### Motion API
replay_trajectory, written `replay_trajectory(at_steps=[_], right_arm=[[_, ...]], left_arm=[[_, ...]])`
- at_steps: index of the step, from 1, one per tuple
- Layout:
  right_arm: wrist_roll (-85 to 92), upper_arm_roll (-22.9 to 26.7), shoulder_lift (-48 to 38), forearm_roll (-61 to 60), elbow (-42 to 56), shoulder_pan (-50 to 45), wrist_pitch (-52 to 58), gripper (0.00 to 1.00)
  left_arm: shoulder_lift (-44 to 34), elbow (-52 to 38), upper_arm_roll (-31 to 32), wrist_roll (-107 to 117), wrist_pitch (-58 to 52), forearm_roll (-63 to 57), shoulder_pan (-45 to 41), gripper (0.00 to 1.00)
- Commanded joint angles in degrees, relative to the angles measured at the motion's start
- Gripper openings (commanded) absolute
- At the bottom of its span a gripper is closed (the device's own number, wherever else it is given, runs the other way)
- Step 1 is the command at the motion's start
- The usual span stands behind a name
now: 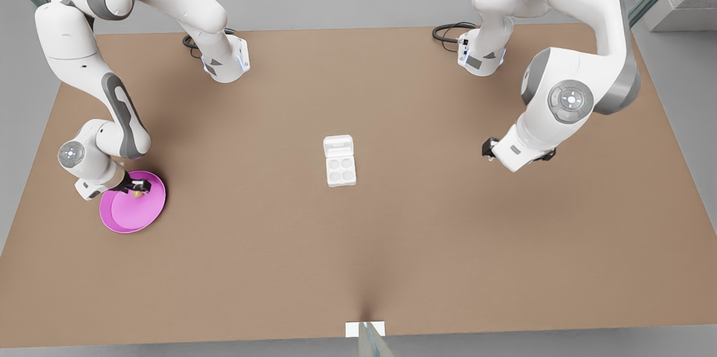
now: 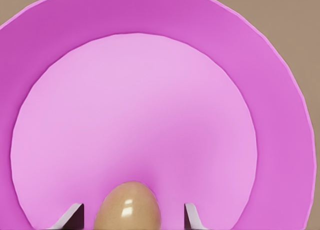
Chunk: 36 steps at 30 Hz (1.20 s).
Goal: Pack egg into the box and close the box lid
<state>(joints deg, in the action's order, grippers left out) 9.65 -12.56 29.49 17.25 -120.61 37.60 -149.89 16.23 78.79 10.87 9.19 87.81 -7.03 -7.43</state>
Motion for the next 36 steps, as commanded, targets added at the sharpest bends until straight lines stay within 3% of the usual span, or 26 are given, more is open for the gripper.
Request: replay_trajectory(at_steps=[1,4,6,9,11,16,21,24,25,27,30,32,36], right_arm=[[0.72,-0.01,0.04,-0.11,0.02,0.02,-0.93,0.76],[0.72,-0.01,0.04,-0.2,0.02,0.02,-0.93,0.74],[0.72,-0.01,0.04,-0.2,0.02,0.02,-0.93,0.64],[0.72,-0.45,0.04,-0.38,0.02,0.1,-0.85,0.62],[0.72,-0.54,0.04,-0.38,-0.07,0.1,-0.85,0.53],[0.72,-0.8,-0.84,-0.55,0.02,0.1,-0.06,0.52],[-2.26,-5.02,-3.57,-1.17,6.17,-0.95,13.39,0.52],[-11.66,-4.93,-2.51,-6.62,14.61,-12.46,21.65,0.52],[-15.18,-2.48,-1.72,-9.42,17.07,-18.78,23.06,0.52],[-18.26,10.53,-0.76,-18.92,20.14,-38.03,24.55,0.53],[-29.67,22.4,3.55,-27.0,28.14,-60.44,30.52,0.53],[-35.22,23.28,4.78,-29.55,30.07,-65.46,31.23,0.53],[-36.98,23.46,6.1,-29.91,32.1,-66.25,31.41,0.53]], left_arm=[[-0.06,0.05,0.02,0.13,0.96,-0.08,0.14,1.0],[0.12,0.13,0.02,0.13,1.05,-0.08,0.05,1.0],[0.03,0.05,0.02,0.13,1.05,-0.17,0.05,1.0],[0.03,-0.04,0.02,0.22,1.05,-0.17,0.14,1.0],[0.12,-0.04,0.02,0.22,1.05,-0.17,0.14,1.0],[0.12,-0.04,-0.06,0.22,1.05,-0.17,0.23,1.0],[0.03,-0.13,-0.06,0.22,1.05,-0.17,0.23,1.0],[0.03,0.05,0.02,0.22,1.05,-0.17,0.23,1.0],[0.03,0.05,0.02,0.22,1.05,-0.17,0.23,1.0],[0.12,0.05,0.02,0.3,1.05,-0.17,0.14,1.0],[-0.06,0.4,-0.06,0.39,0.96,-0.17,0.05,1.0],[-0.06,0.4,0.02,0.39,0.87,-0.17,0.05,1.0],[-0.15,0.4,0.02,0.39,0.61,-0.17,0.05,1.0]])
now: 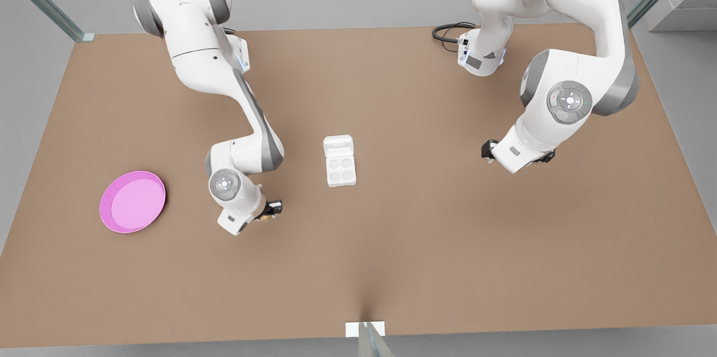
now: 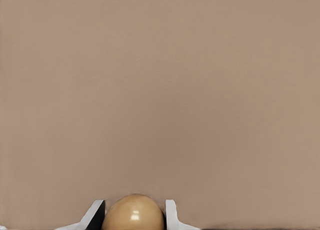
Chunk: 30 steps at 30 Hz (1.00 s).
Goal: Pack egg into the box and close the box lid
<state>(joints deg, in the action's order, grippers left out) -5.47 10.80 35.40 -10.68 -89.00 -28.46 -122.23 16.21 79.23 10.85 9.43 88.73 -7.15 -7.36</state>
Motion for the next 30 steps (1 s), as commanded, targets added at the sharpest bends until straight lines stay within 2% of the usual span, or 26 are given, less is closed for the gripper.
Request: replay_trajectory(at_steps=[1,2,4,10,12,15,27,28,30], right_arm=[[-22.21,0.19,0.37,-1.98,0.49,-0.81,3.75,0.53],[-23.62,0.62,0.54,-3.38,0.49,-2.3,3.75,0.53],[-29.42,5.46,-0.51,-8.31,0.32,-12.84,7.71,0.53],[-29.86,5.2,-0.78,-8.66,-0.21,-12.93,7.27,0.53],[-35.57,4.93,-3.24,-10.94,-2.59,-18.56,8.32,0.53],[-37.42,4.93,-7.8,-11.56,-8.3,-21.81,8.23,0.54],[-40.67,5.28,0.1,-14.46,-4.17,-24.62,4.37,0.56],[-40.49,5.2,0.19,-14.46,-4.26,-24.8,4.28,1.0],[-40.49,5.2,0.28,-14.37,-4.43,-24.89,4.28,1.0]], left_arm=[[-0.12,-0.04,0.05,0.15,-0.4,-0.05,-0.02,1.0],[-0.12,-0.04,0.05,0.15,-0.4,-0.05,0.06,1.0],[-0.39,-0.04,0.05,0.59,-0.58,-0.05,-0.02,1.0],[-0.39,0.13,0.05,0.59,-0.58,-0.05,0.33,1.0],[-0.3,0.13,-0.04,0.59,-0.58,-0.05,0.15,1.0],[-0.3,0.13,-0.04,0.59,-0.58,-0.06,0.24,1.0],[-0.03,0.31,-0.04,0.59,-0.4,-0.05,0.24,1.0],[-0.03,0.31,-0.04,0.68,-0.4,-0.05,0.24,1.0],[-0.03,0.31,-0.04,0.68,-0.4,-0.05,0.24,1.0]])
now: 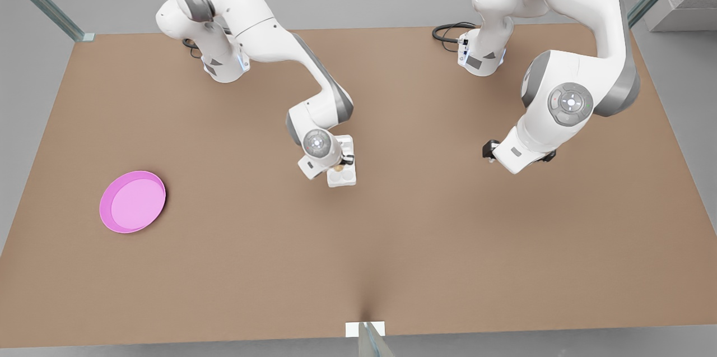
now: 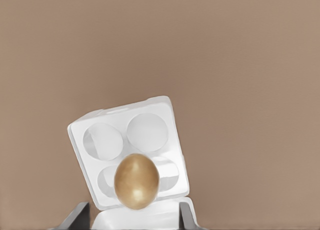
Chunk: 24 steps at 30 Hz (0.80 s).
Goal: Pack egg into the box and close the box lid
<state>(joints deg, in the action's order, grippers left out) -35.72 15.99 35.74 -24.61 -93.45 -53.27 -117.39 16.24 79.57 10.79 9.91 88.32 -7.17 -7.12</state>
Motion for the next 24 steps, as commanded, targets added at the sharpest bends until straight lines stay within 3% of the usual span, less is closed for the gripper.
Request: replay_trajectory(at_steps=[1,3,5,7,10,11,14,15,17,24], right_arm=[[-10.25,0.01,0.21,-0.35,0.02,0.01,-0.56,1.0],[-10.16,-0.08,-0.14,0.08,-0.07,1.41,-0.56,1.0],[-6.22,-0.34,-3.83,1.4,-0.85,8.62,0.94,1.0],[16.28,-0.52,-12.53,7.02,-3.32,27.24,9.72,1.0],[34.83,0.01,-13.5,13.27,6.17,45.27,17.29,1.0],[40.72,0.01,-15.17,22.58,8.98,45.54,20.26,1.0],[43.01,-0.34,-24.66,23.02,6.0,48.7,26.61,1.0],[42.75,-12.1,-24.58,23.2,6.44,58.36,25.38,1.0],[39.85,-13.79,-22.55,24.96,10.48,57.23,24.41,1.0],[38.18,-14.32,-21.06,24.17,13.03,55.73,23.26,1.0]], left_arm=[[-0.07,-0.03,0.02,0.2,0.01,-0.04,0.0,1.0],[0.02,-0.03,0.02,0.2,0.19,-0.04,0.0,1.0],[0.46,-0.03,0.11,3.27,0.54,0.05,-1.93,1.0],[0.99,-0.03,0.11,22.51,0.45,0.14,-14.31,1.0],[1.34,-0.2,0.11,41.06,0.1,0.84,-28.99,1.0],[1.69,0.24,0.11,43.88,-0.6,1.89,-34.97,1.0],[4.15,1.64,0.2,46.08,1.49,6.54,-40.16,1.0],[8.28,2.0,0.2,51.26,6.51,7.25,-42.18,1.0],[10.74,6.39,0.11,51.79,12.75,6.73,-42.63,1.0],[19.88,5.78,-0.33,50.82,26.03,2.42,-39.64,1.0]])
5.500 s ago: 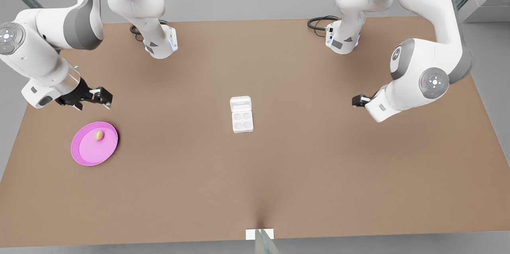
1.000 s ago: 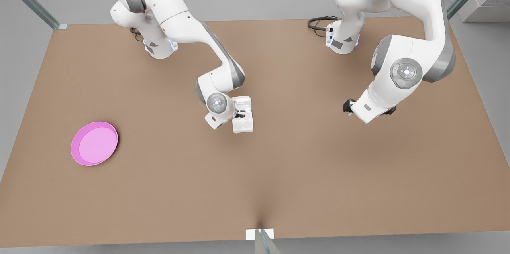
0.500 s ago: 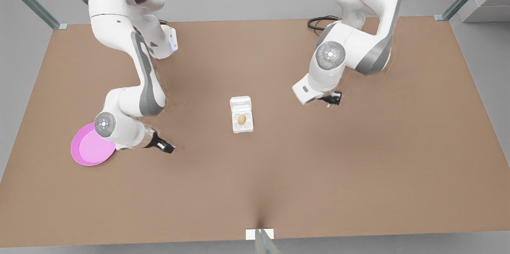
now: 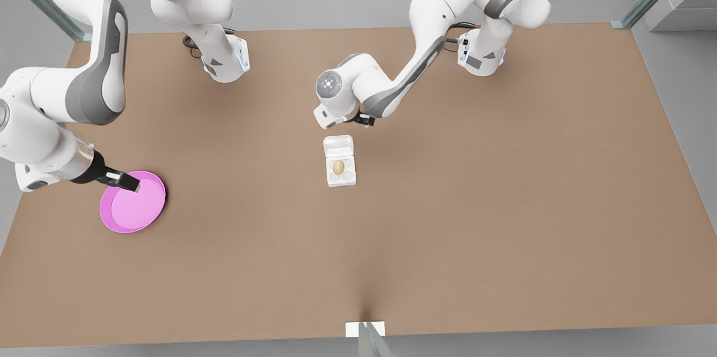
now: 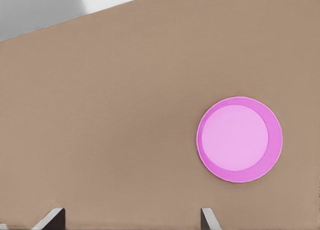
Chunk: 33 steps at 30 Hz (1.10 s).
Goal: Pack egg into the box and close the box lid
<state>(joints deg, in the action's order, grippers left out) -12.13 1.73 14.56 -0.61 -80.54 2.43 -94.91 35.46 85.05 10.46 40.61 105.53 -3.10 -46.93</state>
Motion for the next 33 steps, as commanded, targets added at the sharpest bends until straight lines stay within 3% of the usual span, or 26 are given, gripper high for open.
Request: replay_trajectory(at_steps=[1,9,17,19,22,23,24,26,27,28,33], right_arm=[[14.51,0.03,0.03,0.7,0.12,-0.23,0.34,1.0],[14.77,-0.32,-2.0,0.79,0.3,-0.41,-1.33,1.0],[14.77,-1.64,-1.56,0.97,1.09,0.03,-1.24,1.0],[14.77,-1.64,-1.38,0.97,1.09,-0.06,-1.33,1.0],[14.77,-1.64,-1.38,0.97,1.09,-0.15,-1.33,1.0],[14.77,-1.64,-1.38,0.97,1.09,-0.23,-1.42,1.0],[14.77,-1.64,-1.38,1.05,1.09,-0.23,-1.42,1.0],[14.68,-1.99,-2.17,0.97,1.26,-0.32,1.48,1.0],[14.59,-2.52,-2.44,0.97,2.85,-0.41,3.68,1.0],[14.51,-3.22,-2.44,1.05,2.85,-0.41,3.5,1.0],[9.14,-3.49,-3.58,4.31,2.67,-3.93,3.86,1.0]], left_arm=[[1.45,-0.94,0.0,20.12,8.82,-1.73,0.26,1.0],[3.83,-2.43,0.0,20.3,12.34,-4.28,1.31,1.0],[7.7,-7.88,-0.35,8.7,11.99,-5.33,10.98,1.0],[3.4,-14.47,-0.35,-4.99,-3.12,-5.94,18.44,1.0],[-3.38,-14.57,-0.26,-28.73,-7.78,-14.54,30.58,1.0],[-4.42,-17.29,0.52,-37.09,-17.43,-16.16,35.04,1.0],[-10.05,-14.66,0.35,-37.18,-21.76,2.83,44.99,1.0],[-23.66,-6.59,0.35,-36.48,-20.99,2.67,46.22,1.0],[-38.52,11.86,0.53,-36.74,-8.6,-0.06,47.72,1.0],[-40.38,14.62,0.44,-36.22,-6.65,-0.94,47.72,1.0],[-38.18,11.19,0.7,-35.86,-10.78,-1.47,47.1,1.0]])
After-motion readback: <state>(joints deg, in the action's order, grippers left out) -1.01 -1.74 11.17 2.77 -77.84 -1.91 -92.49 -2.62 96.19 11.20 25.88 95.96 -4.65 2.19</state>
